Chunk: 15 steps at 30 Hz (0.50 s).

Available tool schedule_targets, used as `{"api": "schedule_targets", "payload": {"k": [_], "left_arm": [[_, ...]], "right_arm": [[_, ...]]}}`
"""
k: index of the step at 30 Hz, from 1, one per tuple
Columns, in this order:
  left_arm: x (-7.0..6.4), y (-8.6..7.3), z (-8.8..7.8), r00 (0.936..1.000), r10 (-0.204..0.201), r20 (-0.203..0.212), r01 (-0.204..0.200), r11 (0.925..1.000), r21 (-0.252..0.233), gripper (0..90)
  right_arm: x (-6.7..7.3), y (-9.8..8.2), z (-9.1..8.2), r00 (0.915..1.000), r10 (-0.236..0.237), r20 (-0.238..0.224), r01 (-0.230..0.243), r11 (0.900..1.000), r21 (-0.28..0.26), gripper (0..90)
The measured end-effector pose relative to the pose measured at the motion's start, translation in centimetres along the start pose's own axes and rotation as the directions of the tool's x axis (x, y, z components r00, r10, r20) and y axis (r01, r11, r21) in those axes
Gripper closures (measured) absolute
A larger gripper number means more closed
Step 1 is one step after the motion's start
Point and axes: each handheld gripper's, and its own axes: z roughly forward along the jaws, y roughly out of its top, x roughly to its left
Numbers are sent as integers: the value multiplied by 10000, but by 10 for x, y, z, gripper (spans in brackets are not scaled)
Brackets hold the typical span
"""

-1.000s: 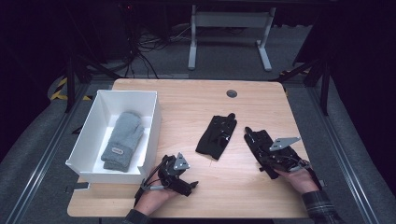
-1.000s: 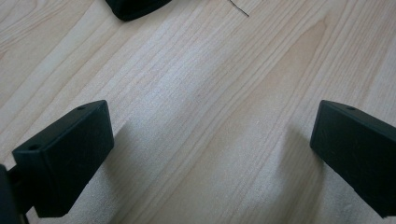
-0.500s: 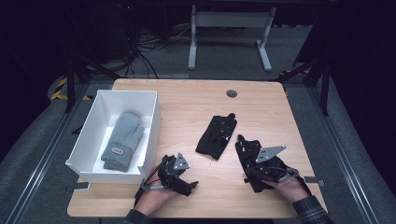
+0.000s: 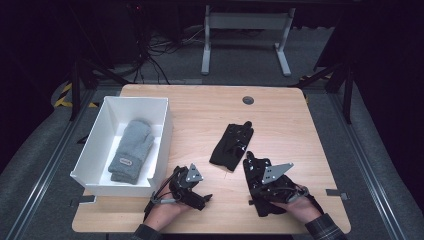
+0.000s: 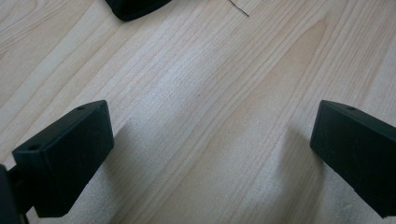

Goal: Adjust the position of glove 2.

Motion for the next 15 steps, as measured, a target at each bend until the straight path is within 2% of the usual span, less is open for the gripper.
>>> {"api": "schedule_targets", "payload": {"k": [5,9,10,15], "left_arm": [[0,0,0,10000,2,-1,-2,10000,0,0],[0,0,0,10000,-10,-4,10,10000,6,0],[0,0,0,10000,0,-4,0,10000,2,0],[0,0,0,10000,8,1,-8,10000,11,0]], "right_arm": [[4,6,6,9999,-90,-131,89,9999,-80,900],[4,6,5,9998,-130,-132,128,9998,-162,900],[2,5,-1,10000,-98,-17,98,9989,-457,879],[-9,-3,-20,9986,284,454,-230,9930,-1156,787]]}}
